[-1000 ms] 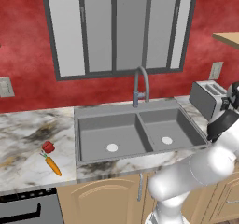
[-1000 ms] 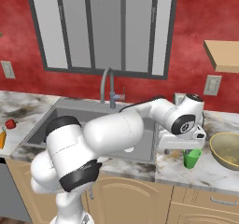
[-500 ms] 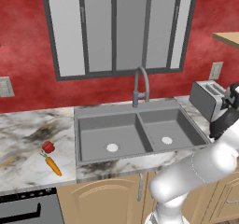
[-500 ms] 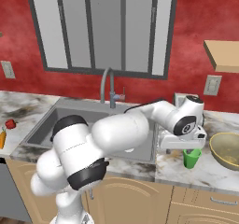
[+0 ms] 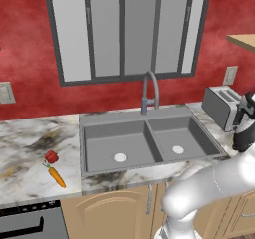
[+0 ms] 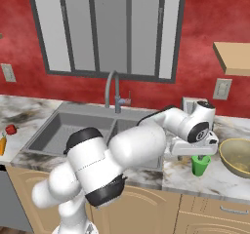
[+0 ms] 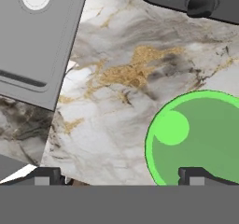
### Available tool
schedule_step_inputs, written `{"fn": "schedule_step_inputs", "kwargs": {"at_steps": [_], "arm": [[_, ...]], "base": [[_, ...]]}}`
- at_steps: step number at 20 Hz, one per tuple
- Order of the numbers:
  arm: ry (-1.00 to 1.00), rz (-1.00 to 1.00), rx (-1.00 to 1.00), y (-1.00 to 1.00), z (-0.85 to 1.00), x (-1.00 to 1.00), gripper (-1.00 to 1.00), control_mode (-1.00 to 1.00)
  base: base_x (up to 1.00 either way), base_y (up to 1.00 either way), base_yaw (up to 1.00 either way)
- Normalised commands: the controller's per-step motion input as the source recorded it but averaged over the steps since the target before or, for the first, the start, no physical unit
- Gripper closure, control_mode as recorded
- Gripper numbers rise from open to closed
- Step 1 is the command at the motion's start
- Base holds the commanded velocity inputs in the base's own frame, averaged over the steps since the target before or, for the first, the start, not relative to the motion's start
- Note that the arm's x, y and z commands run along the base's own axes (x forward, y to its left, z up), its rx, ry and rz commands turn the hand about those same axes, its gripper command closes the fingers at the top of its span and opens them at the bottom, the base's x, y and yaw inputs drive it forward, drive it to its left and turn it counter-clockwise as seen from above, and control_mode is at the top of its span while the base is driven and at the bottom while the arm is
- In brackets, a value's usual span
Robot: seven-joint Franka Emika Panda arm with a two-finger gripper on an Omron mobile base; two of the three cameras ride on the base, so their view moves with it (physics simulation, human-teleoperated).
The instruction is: Remove the bell pepper and carrot from the sink. Then move the bowl and cup from the counter to the sink for washing.
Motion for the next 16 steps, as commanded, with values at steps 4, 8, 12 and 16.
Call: {"fn": "schedule_step_inputs", "kwargs": {"at_steps": [4, 8, 12, 16], "arm": [[0.0, 0.0, 0.0, -0.14, -0.13, 0.16, -1.0, -1.0], [0.0, 0.0, 0.0, -0.12, -0.16, 0.13, -1.0, -1.0], [0.0, 0.0, 0.0, -0.11, -0.18, 0.11, -1.0, -1.0], [0.0, 0.0, 0.0, -0.1, -0.19, 0.09, -1.0, -1.0]], "base": [[0.0, 0.0, 0.0], [0.0, 0.0, 0.0], [0.0, 0.0, 0.0], [0.0, 0.0, 0.0]]}}
